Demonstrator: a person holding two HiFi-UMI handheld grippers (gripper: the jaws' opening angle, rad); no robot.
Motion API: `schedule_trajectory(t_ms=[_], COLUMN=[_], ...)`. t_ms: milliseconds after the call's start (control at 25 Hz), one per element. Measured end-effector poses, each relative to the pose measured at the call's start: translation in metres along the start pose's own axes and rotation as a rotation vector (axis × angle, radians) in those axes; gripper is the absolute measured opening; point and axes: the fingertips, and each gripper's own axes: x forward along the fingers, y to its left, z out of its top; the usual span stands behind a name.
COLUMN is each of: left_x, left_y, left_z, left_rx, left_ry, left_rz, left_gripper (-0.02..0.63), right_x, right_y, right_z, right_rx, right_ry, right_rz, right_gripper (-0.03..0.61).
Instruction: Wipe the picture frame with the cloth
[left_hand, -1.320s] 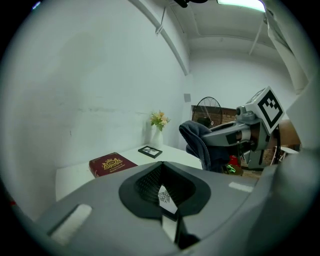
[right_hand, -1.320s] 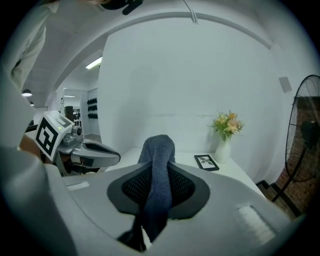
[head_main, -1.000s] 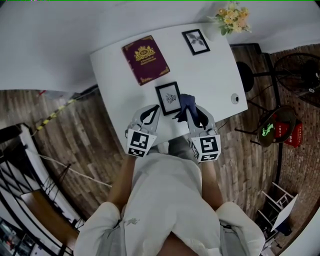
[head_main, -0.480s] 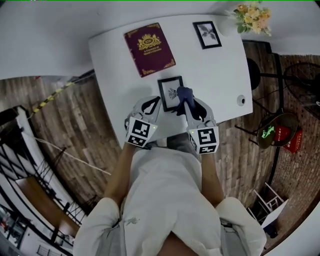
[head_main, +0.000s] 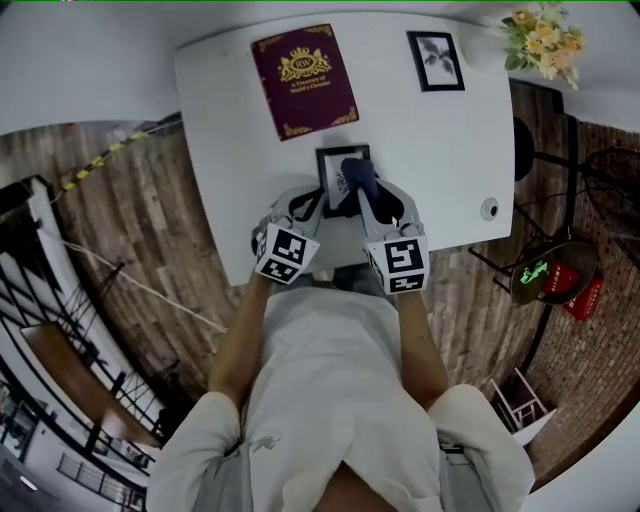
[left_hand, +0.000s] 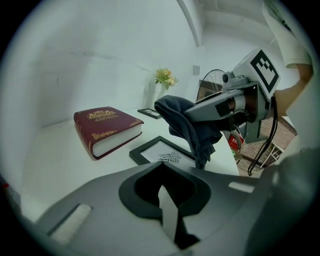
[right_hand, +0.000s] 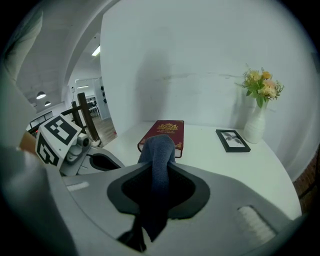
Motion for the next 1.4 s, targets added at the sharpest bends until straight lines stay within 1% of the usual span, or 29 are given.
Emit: schedule_trajectory(t_ms=[320, 760, 1120, 1280, 1400], left_x=[0.015, 0.018, 0.017, 0.017, 0.017], left_y=[0.005, 0.005, 0.005, 0.005, 0.006], left_z=[-0.012, -0.013, -0.011, -0.011, -0.011], left_rx=[-0.022, -0.038, -0.045, -0.051, -0.054], left_ry=[0.038, 0.035, 0.03, 0.031, 0.031], left_rz=[0.028, 0.026, 0.036, 0.039, 0.039], left_gripper=[0.02, 0.02, 0.02, 0.02, 0.02], right_x=[0.024, 0.06, 0.085, 0.093, 0.098], right_y=[0.002, 0.018, 0.032, 0.038, 0.041], right_z=[-0.012, -0.005, -0.01, -0.015, -0.019], right_rx=[-0.012, -0.032, -0.058, -0.087, -0.136], right_ry=[0.048, 0.057, 0.105, 0.129, 0.147], right_rz=[0.065, 0.125, 0.159, 0.169, 0.155], right_gripper=[0.072, 0.072, 0.072, 0.072, 0.071])
